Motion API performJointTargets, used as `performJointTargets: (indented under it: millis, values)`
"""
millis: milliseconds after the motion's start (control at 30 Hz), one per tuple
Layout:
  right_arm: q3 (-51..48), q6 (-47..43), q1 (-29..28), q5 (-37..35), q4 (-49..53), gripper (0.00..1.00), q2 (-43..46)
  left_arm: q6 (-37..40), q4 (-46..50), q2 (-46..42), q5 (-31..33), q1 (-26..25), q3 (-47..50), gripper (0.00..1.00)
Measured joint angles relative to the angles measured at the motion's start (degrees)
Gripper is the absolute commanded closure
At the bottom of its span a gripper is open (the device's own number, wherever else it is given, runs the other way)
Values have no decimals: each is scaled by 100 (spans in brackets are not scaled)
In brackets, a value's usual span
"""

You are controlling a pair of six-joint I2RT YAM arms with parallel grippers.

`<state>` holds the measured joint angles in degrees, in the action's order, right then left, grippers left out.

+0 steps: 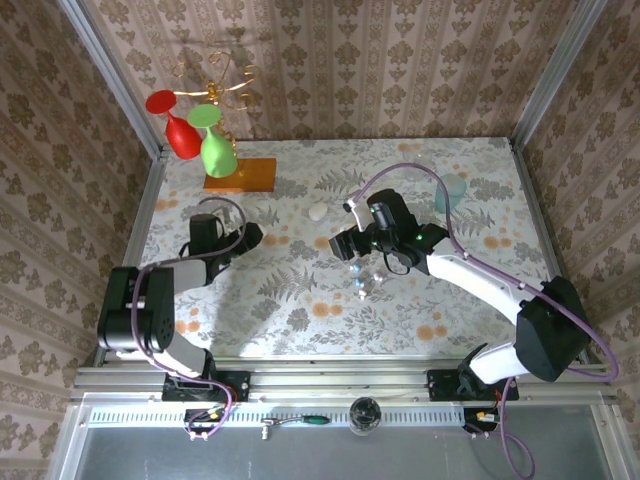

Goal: Insert the wireless bluetooth earbuds into the charging case

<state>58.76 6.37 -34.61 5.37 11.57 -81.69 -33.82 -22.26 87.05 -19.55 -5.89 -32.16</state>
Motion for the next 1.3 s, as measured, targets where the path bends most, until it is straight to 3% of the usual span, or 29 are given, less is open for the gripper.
performJointTargets:
  millis: [167,367,533,700,1067,1300]
  values:
    - [101,540,269,-782,396,17,-157,522,55,-809,518,-186,133,5]
    - [313,1521,997,-1600,1115,16,-621,1773,35,-1261,1047,-1150,138,4]
    - [188,2013,1532,-1759,1187,16,-820,2712,-87,-1119,1224,-1759,98,5]
    - [-9,2155,1502,-1464,953,16,-876,3519,437,-306,1316,-2044,-645,7]
    - [-636,2236,1497,-1047,492,17,-433,4610,2887,2013,940,-2197,-3967,11]
    - [-785,2238,1497,-918,319,17,-398,5128,4247,3093,876,-2297,-5558,13]
